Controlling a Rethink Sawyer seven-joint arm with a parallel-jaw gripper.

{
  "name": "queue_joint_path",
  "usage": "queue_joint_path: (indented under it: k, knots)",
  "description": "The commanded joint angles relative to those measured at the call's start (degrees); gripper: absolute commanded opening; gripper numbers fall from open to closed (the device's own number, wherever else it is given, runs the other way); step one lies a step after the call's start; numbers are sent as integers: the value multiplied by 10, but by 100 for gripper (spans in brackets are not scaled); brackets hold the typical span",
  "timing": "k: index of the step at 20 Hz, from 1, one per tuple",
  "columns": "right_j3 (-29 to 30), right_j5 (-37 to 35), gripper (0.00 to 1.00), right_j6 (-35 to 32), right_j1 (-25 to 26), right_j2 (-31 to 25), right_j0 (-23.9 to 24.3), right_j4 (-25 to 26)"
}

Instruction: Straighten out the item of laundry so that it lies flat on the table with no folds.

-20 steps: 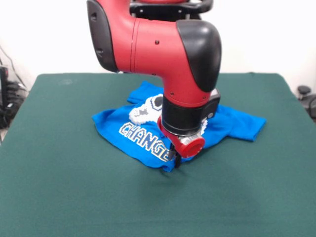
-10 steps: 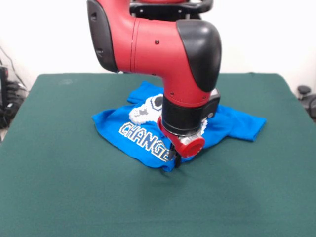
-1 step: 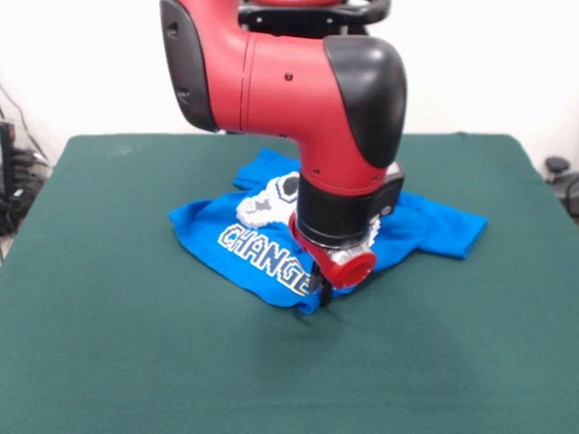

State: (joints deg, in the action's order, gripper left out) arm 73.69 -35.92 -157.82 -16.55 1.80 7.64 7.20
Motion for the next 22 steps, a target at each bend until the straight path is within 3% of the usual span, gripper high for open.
queue_joint_path:
  k: [1, 8, 17, 19, 22]
  knots:
    - [15, 47, 0, 6, 79, -31, -29, 31]
    - [-8, 9, 0, -20, 90, 14, -59, 33]
    - [-36, 74, 0, -78, 123, 105, -117, 47]
    - [-39, 68, 0, -80, 126, 116, -123, 42]
    - [-25, 20, 0, -52, 111, 87, -102, 8]
